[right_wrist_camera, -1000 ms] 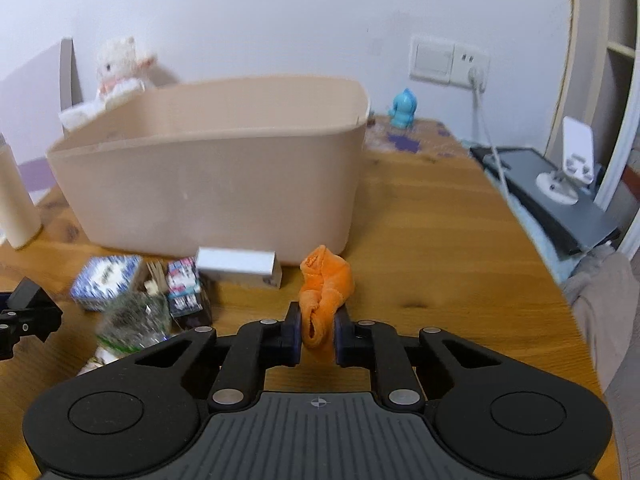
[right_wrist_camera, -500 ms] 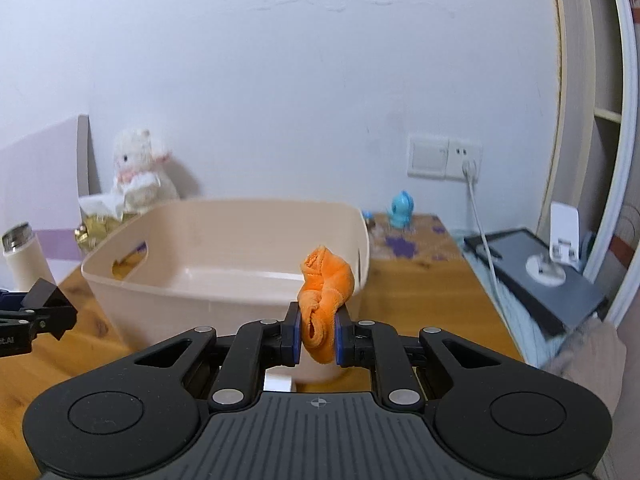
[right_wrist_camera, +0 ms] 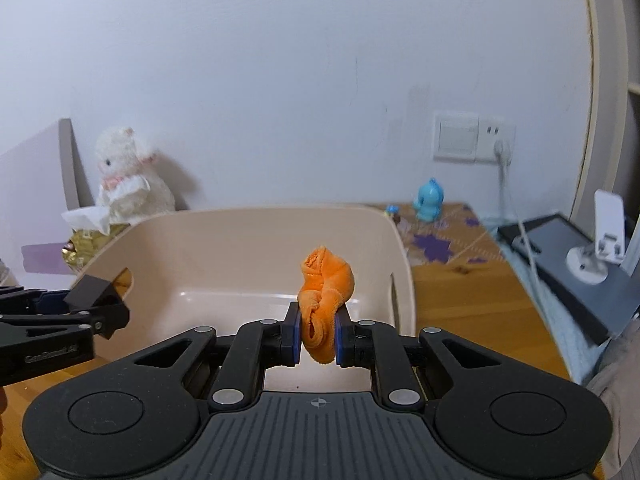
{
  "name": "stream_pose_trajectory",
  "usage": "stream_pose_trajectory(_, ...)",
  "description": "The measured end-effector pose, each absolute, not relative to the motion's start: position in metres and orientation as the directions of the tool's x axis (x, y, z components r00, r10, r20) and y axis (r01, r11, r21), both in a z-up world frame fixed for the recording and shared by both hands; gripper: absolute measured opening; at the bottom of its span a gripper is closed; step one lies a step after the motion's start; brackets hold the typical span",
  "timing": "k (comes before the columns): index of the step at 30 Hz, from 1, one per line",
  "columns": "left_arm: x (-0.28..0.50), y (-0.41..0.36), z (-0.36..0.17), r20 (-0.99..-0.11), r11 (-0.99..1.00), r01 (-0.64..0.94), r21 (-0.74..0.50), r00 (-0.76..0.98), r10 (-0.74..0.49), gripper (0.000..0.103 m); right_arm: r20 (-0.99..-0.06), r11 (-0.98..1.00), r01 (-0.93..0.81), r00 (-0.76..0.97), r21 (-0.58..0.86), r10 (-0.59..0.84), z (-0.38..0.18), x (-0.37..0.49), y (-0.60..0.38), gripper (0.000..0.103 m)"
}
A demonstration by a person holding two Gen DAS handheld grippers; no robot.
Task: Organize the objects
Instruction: 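Drop the black box and orange cloth into the basket with both tools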
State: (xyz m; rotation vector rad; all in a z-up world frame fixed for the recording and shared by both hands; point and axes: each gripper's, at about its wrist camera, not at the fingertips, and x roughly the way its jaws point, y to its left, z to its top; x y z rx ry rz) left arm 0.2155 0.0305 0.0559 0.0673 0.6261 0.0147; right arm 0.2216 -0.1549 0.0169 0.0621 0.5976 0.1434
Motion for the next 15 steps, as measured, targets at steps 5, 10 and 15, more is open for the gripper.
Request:
stream_pose_trajectory(5,0.238,0.029,0.039,-0.627,0.996,-0.004,0.088,0.777,0.059,0.047,-0.598,0.991,-0.112,0.791,0.066,0.129,0.004,0.236,-0.148,0.016)
stream_pose_trajectory(10,0.241,0.027,0.037,-0.638,0.994,0.010,0.105,0.768,0.060,0.047,-0.615,0.992,-0.120,0.780,0.037,0.117,-0.002,0.237,-0.143,0.034)
stream_pose_trajectory(15,0.218,0.018,0.055,-0.565,0.988,0.019,0.154,0.822,0.072,0.083,-0.576,0.992,-0.121,0.810,0.021,0.111,0.009,0.223,-0.140,0.067)
